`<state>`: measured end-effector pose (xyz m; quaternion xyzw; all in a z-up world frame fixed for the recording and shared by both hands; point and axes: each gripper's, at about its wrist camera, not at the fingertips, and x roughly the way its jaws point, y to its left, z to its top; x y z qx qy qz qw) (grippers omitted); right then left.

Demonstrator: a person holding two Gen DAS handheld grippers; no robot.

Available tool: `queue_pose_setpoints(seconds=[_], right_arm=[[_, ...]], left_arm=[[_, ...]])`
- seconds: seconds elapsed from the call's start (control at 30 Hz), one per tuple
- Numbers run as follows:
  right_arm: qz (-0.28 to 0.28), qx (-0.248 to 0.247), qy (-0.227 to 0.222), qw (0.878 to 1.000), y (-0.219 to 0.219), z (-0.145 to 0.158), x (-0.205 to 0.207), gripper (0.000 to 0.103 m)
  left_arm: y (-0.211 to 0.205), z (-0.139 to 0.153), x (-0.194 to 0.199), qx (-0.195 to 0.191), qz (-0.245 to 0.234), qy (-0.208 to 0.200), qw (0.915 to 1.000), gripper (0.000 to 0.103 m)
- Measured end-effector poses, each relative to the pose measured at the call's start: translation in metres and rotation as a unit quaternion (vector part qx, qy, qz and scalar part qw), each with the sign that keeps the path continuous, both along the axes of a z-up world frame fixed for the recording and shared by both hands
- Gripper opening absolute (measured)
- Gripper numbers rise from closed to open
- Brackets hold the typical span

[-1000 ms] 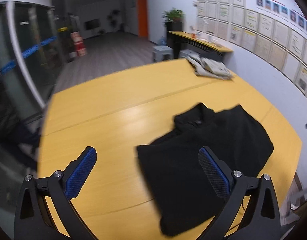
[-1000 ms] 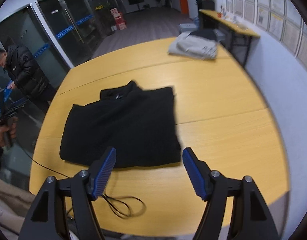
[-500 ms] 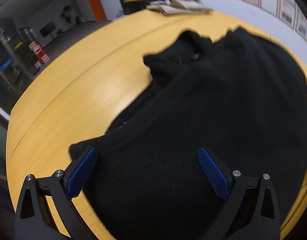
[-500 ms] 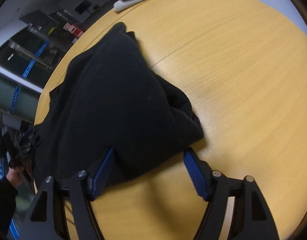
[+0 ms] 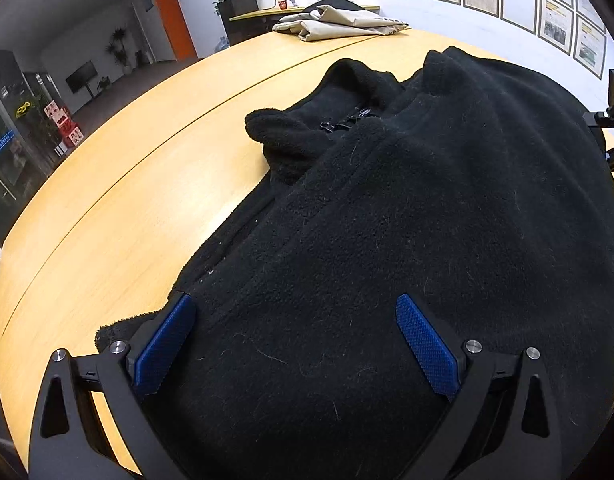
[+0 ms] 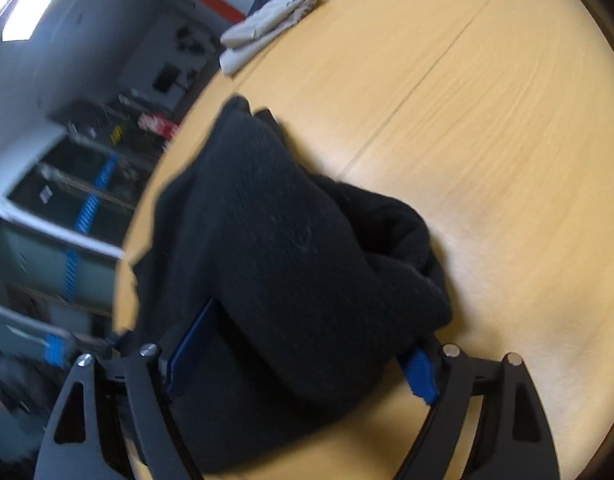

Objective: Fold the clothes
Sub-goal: 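Grasp the side edge of the folded black jacket with the right gripper, then lift the jacket side with the right gripper and fold it over the middle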

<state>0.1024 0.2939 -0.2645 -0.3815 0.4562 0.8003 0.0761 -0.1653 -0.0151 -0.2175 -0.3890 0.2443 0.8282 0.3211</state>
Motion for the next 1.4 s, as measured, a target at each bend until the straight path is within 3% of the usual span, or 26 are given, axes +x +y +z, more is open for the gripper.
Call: queue_pose_setpoints(seconds=[0.17, 0.23, 0.3, 0.37, 0.5, 0.6, 0.67, 0.73, 0.83, 0.87, 0.93, 1.0, 1.13, 1.3, 1.37, 1.4], right_arm=[[-0.013, 0.003, 0.008, 1.000, 0.011, -0.003, -0.013, 0.089], [-0.018, 0.030, -0.006, 0.999, 0.013, -0.002, -0.018, 0.082], [-0.024, 0.049, -0.016, 0.998, 0.017, -0.001, -0.022, 0.049], [-0.036, 0.050, -0.010, 0.998, 0.021, 0.004, -0.019, 0.037], [-0.031, 0.082, -0.009, 0.996, 0.025, 0.026, -0.027, 0.030], [-0.006, 0.144, 0.005, 0.990, 0.011, 0.058, -0.034, 0.028], [0.040, 0.213, 0.043, 0.975, -0.021, 0.100, -0.047, 0.026], [0.102, 0.280, 0.088, 0.950, -0.066, 0.139, -0.057, 0.023], [0.224, 0.363, 0.161, 0.890, -0.159, 0.187, -0.062, 0.022], [0.257, 0.375, 0.176, 0.873, -0.189, 0.194, -0.066, 0.022], [0.315, 0.376, 0.184, 0.852, -0.244, 0.183, -0.069, 0.022], [0.358, 0.381, 0.163, 0.837, -0.283, 0.154, -0.074, 0.021], [0.394, 0.388, 0.120, 0.824, -0.319, 0.105, -0.083, 0.020], [0.406, 0.405, 0.147, 0.806, -0.326, 0.118, -0.074, 0.020], [0.416, 0.406, 0.173, 0.795, -0.327, 0.130, -0.063, 0.020], [0.432, 0.409, 0.184, 0.782, -0.331, 0.131, -0.055, 0.020]], left_arm=[[0.014, -0.004, -0.001, 0.005, 0.005, 0.009, 0.9999, 0.102], [0.025, -0.004, -0.002, 0.007, 0.006, 0.012, 0.9999, 0.102], [0.034, -0.004, -0.002, 0.010, 0.008, 0.010, 0.9999, 0.102], [0.038, -0.002, 0.001, 0.008, 0.008, 0.006, 0.9999, 0.102], [0.027, 0.005, 0.019, 0.016, 0.002, -0.003, 0.9999, 0.102], [0.017, 0.002, 0.027, 0.014, -0.005, -0.014, 0.9998, 0.102], [0.015, -0.002, 0.028, 0.014, -0.003, -0.020, 0.9997, 0.102], [0.014, -0.006, 0.029, 0.013, 0.001, -0.023, 0.9996, 0.103], [0.010, -0.006, 0.031, 0.011, 0.003, -0.020, 0.9997, 0.103], [0.008, -0.006, 0.032, 0.011, 0.004, -0.022, 0.9997, 0.103], [0.005, -0.005, 0.031, 0.012, 0.006, -0.025, 0.9996, 0.103], [-0.001, -0.005, 0.032, 0.014, 0.007, -0.028, 0.9995, 0.103], [-0.012, -0.006, 0.034, 0.027, 0.013, -0.037, 0.9989, 0.103], [-0.023, -0.008, 0.037, 0.040, 0.021, -0.041, 0.9981, 0.103], [-0.025, -0.009, 0.038, 0.039, 0.024, -0.040, 0.9982, 0.103], [-0.027, -0.009, 0.038, 0.040, 0.026, -0.041, 0.9980, 0.103]])
